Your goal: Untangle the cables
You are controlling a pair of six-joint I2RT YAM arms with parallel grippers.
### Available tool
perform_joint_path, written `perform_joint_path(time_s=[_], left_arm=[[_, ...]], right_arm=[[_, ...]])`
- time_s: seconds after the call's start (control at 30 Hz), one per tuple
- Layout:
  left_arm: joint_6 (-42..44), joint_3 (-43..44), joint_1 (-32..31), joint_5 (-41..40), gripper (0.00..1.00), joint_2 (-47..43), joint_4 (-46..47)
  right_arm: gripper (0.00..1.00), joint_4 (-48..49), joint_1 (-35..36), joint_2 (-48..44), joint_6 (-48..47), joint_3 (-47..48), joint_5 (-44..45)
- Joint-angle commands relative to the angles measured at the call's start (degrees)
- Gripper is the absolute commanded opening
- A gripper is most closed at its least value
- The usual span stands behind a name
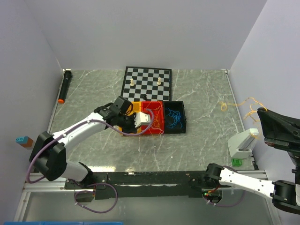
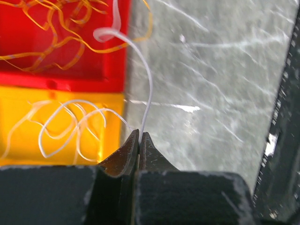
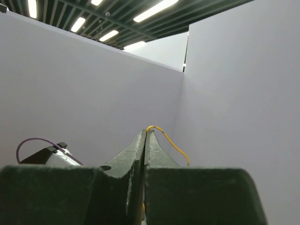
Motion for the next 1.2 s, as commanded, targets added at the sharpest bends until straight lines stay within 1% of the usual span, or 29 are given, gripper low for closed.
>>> perform_joint_path(time_s=[0.0, 0.07, 0.2, 0.27, 0.37, 0.43, 0.53, 0.67, 0.73, 0.83, 0.9, 0.93, 1.03, 1.17], left_arm=[[2.77, 0.77, 0.51, 3.57, 0.01, -5.44, -4.40], [2.78, 4.19, 0.95, 7.69, 0.01, -6.50, -7.91], [2.16, 14.37, 2.27, 14.73, 0.01, -7.91, -14.42], [2.51, 19.66, 3.94, 18.50, 0.01, -8.26, -17.23], [3.65, 25.63, 5.79, 23.26, 0.01, -8.62, -20.75], [5.58, 29.50, 6.49, 26.07, 0.01, -8.00, -24.70], [7.34, 33.38, 6.85, 29.15, 0.01, -7.83, -27.52], [7.09, 37.25, 7.28, 30.65, 0.01, -6.86, -28.49], [6.21, 37.78, 7.98, 29.96, 0.01, -6.77, -27.71], [1.92, 36.82, 9.13, 26.45, 0.01, -7.12, -23.50], [-3.26, 34.98, 10.18, 21.62, 0.01, -7.73, -18.15], [-5.55, 33.32, 11.75, 19.86, 0.01, -8.00, -15.34], [-11.79, 29.62, 15.27, 15.99, 0.01, -8.09, -7.87], [-14.89, 25.58, 17.92, 15.72, 0.01, -7.74, -2.75]], right_arm=[[0.00, 0.73, -0.21, 3.25, -0.41, 0.48, -0.64], [0.00, 0.74, -0.21, 4.39, -0.24, -0.14, -0.20], [0.00, 1.00, -0.21, 6.85, -0.06, -1.99, 1.82], [0.00, 1.35, -0.21, 8.08, -0.23, -3.04, 2.79], [0.00, 1.70, -0.30, 10.28, -0.85, -4.53, 4.81], [0.00, 2.05, -0.30, 11.69, -1.72, -5.33, 5.60], [0.00, 1.70, -0.21, 14.15, -2.96, -5.94, 9.38], [0.00, 2.05, -0.21, 16.87, -3.14, -6.91, 10.97], [0.00, 2.41, -0.21, 17.75, -2.96, -7.35, 11.06], [0.00, 3.11, -0.38, 18.46, -2.43, -8.05, 10.97], [0.00, 3.72, -0.73, 18.55, -2.00, -8.49, 10.97], [0.00, 4.07, -0.91, 18.55, -1.65, -8.75, 10.88], [0.00, 4.78, -1.79, 18.99, -0.59, -9.02, 10.18], [0.00, 5.48, -3.89, 20.56, 1.69, -9.63, 8.25]])
